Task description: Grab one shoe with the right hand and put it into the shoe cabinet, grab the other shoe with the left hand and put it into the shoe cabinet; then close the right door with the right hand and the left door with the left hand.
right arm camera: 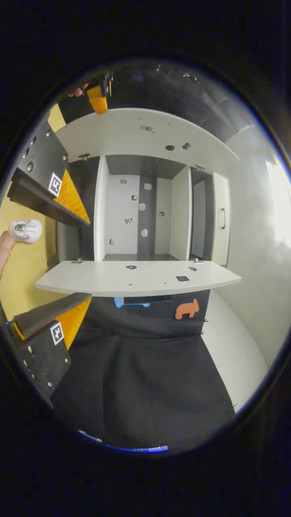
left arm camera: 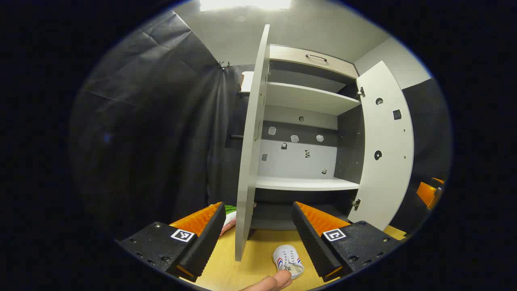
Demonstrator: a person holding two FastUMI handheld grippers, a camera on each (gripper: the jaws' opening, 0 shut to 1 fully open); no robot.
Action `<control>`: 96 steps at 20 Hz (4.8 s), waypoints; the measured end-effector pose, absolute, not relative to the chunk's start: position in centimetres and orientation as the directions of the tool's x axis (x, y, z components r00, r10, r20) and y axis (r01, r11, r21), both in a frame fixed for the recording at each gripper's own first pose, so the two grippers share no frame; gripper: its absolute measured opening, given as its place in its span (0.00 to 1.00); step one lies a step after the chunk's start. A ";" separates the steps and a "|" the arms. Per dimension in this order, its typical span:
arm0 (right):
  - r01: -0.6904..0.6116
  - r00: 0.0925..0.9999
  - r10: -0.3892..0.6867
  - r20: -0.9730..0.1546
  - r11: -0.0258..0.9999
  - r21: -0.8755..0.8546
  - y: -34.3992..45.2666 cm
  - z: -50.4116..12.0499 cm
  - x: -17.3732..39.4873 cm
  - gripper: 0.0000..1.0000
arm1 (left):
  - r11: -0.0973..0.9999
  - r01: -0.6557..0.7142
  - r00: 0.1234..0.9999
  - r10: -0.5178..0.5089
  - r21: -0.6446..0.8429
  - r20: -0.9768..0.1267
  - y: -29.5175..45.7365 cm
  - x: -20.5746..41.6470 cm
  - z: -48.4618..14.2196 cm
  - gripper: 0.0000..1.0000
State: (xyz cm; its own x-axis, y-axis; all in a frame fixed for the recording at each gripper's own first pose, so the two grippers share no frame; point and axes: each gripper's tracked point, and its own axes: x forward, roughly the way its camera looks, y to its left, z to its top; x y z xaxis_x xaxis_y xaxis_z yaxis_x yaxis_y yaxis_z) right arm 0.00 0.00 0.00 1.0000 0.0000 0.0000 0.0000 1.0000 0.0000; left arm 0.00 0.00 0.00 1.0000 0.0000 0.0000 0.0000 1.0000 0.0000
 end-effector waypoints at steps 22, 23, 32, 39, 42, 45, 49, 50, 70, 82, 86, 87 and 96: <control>0.016 0.999 -0.017 0.028 1.000 0.019 -2.7 2.0 -1.1 0.97 | 0.963 -0.145 0.973 0.097 0.228 0.209 -1.9 -1.1 4.8 0.99; 0.016 0.999 -0.016 0.028 1.000 0.022 -2.9 2.1 -1.2 0.96 | 0.970 -0.132 0.977 0.091 0.205 0.194 -2.2 -1.0 4.6 0.96; -0.083 0.983 0.081 -0.166 0.997 -0.005 2.9 -7.7 -0.2 0.97 | 0.987 -0.157 0.976 0.152 0.021 0.155 1.2 -0.6 5.9 0.97; -0.176 0.885 0.141 -0.444 0.983 -0.040 8.7 -21.8 2.0 0.96 | 0.987 -0.159 0.978 0.155 0.021 0.140 3.0 -0.4 5.4 0.96; -0.196 0.844 0.146 -0.516 0.980 -0.042 9.5 -26.6 3.2 0.95 | 0.987 -0.159 0.977 0.156 0.010 0.144 3.3 0.1 5.6 0.96; -0.206 0.815 0.166 -0.555 0.978 -0.010 10.1 -29.2 4.3 0.93 | 0.989 -0.148 0.980 0.147 -0.002 0.136 3.3 0.4 5.5 0.96; -0.210 0.759 0.183 -0.625 0.977 0.031 11.5 -33.3 4.8 0.77 | 0.985 -0.158 0.977 0.145 0.070 0.155 3.8 0.9 5.3 0.92; -0.211 0.742 0.181 -0.645 0.977 0.031 11.9 -34.6 4.8 0.73 | 0.984 -0.157 0.979 0.144 0.083 0.147 3.8 1.0 5.1 0.95; -0.234 0.682 0.203 -0.702 0.971 0.053 13.2 -41.7 8.1 0.08 | 0.987 -0.159 0.979 0.159 -0.008 0.127 6.6 3.4 4.8 0.95; -0.213 0.717 0.337 -0.611 0.940 0.268 12.2 -38.7 7.8 0.01 | 0.996 -0.083 0.994 0.084 -0.024 0.069 4.8 2.3 1.5 0.96; -0.245 0.743 0.361 -0.564 0.930 0.273 12.0 -34.7 7.1 0.01 | 1.000 -0.031 0.998 0.031 0.005 0.063 3.4 1.4 0.6 0.96; -0.257 0.753 0.365 -0.547 0.929 0.267 11.9 -33.3 7.1 0.01 | 1.000 -0.022 0.998 0.022 0.009 0.056 3.0 1.2 0.2 0.96; -0.378 0.803 0.437 -0.405 0.899 0.220 12.8 -15.5 9.5 0.01 | 0.999 0.023 1.000 -0.023 0.049 0.005 1.8 0.2 -1.7 0.92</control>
State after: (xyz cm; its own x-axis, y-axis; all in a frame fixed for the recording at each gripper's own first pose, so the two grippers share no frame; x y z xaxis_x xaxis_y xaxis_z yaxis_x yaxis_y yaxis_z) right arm 9.46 12.81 -15.54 0.8032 0.4370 -0.4048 -0.3783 0.8991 0.2202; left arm 0.15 1.78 -1.70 0.9997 -0.0232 0.0051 0.0229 0.9985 0.0489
